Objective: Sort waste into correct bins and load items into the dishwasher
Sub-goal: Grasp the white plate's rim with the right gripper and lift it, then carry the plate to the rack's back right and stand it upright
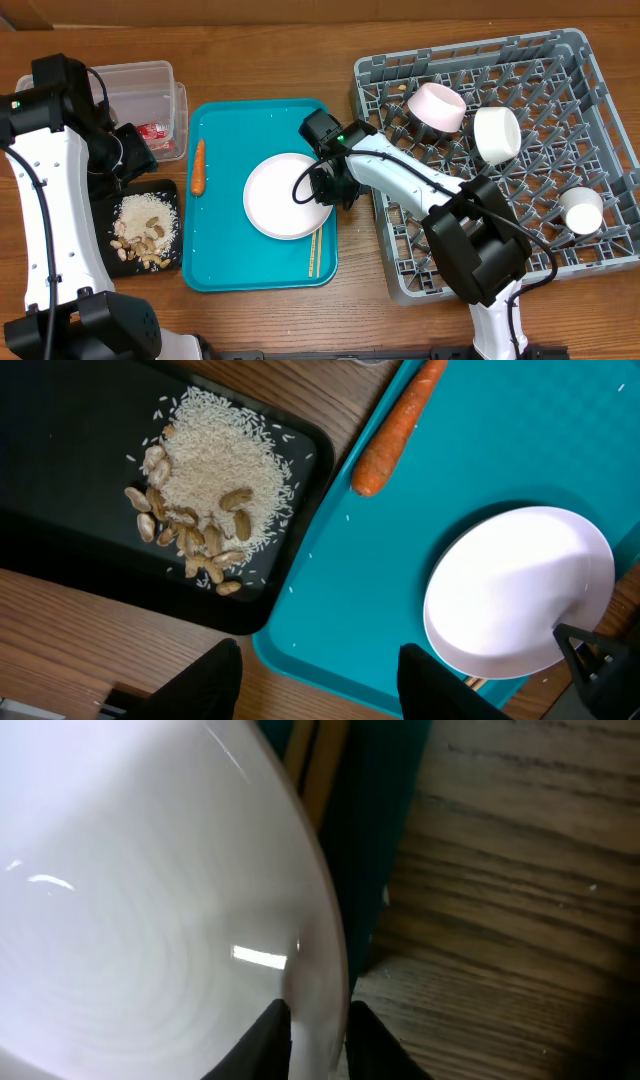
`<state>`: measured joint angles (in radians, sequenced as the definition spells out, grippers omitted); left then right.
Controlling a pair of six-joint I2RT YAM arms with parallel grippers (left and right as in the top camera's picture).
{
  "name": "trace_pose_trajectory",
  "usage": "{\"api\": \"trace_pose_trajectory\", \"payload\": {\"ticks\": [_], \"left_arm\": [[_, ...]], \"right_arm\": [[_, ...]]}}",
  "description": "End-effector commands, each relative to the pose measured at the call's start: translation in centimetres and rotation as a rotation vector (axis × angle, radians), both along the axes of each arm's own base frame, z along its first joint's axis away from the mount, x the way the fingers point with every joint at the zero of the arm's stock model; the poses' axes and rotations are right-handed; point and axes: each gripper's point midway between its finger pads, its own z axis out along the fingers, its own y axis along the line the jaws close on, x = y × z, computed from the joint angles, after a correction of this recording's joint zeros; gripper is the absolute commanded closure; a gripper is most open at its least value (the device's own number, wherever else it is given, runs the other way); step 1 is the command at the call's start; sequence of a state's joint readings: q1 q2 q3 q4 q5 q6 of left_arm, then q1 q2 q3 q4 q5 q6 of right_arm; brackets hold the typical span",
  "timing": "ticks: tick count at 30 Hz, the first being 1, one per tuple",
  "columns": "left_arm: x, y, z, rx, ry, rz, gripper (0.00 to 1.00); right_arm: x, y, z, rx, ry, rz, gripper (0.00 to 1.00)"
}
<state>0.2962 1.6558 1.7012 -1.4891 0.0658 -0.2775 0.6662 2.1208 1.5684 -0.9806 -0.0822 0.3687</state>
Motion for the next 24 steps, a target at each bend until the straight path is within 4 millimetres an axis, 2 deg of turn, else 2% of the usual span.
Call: {"api": "trace_pose_trajectory", "payload": {"ticks": [1, 4, 11, 14, 16, 19, 20, 22, 24], "left_arm": [[0.1, 0.4, 0.8, 0.025, -0.025, -0.014, 0.47], [0.1, 0.4, 0.8, 0.025, -0.025, -0.014, 0.47], [0.1, 0.4, 0.8, 0.025, -0.025, -0.015, 0.47], [0.1, 0.4, 0.8, 0.025, -0.026, -0.015, 0.46], [0.1, 0.4, 0.8, 0.026, -0.026, -0.014, 0.46], [0.1, 0.4, 0.8, 0.026, -0.026, -0.014, 0.46], [0.1, 0.4, 0.8, 0.026, -0.026, -0.014, 0.46], [0.1, 0.4, 0.8, 0.026, -0.026, -0.014, 0.46], [0.1, 0.4, 0.8, 0.026, -0.026, -0.014, 0.46]], "right_arm": [[0.3, 0.0, 0.2, 0.001, -0.010, -0.008, 0.85], [0.6, -0.7, 0.3, -0.035, -0.030, -0.035, 0.96], [0.6, -0.8, 0.6, -0.035, -0.029, -0.038, 0.96], [1.1, -0.5, 2.5, -0.019, -0.049, -0.035, 0.96], [1.7, -0.2, 4.5, 0.002, -0.076, -0.038, 0.96], [3.4, -0.4, 9.8, 0.031, -0.181, -0.059, 0.96], [4.2, -1.0, 12.4, 0.038, -0.236, -0.073, 0.96], [5.1, -2.6, 15.3, 0.020, -0.311, -0.106, 0.96], [6.1, -5.5, 18.5, -0.037, -0.415, -0.164, 0.96]]}}
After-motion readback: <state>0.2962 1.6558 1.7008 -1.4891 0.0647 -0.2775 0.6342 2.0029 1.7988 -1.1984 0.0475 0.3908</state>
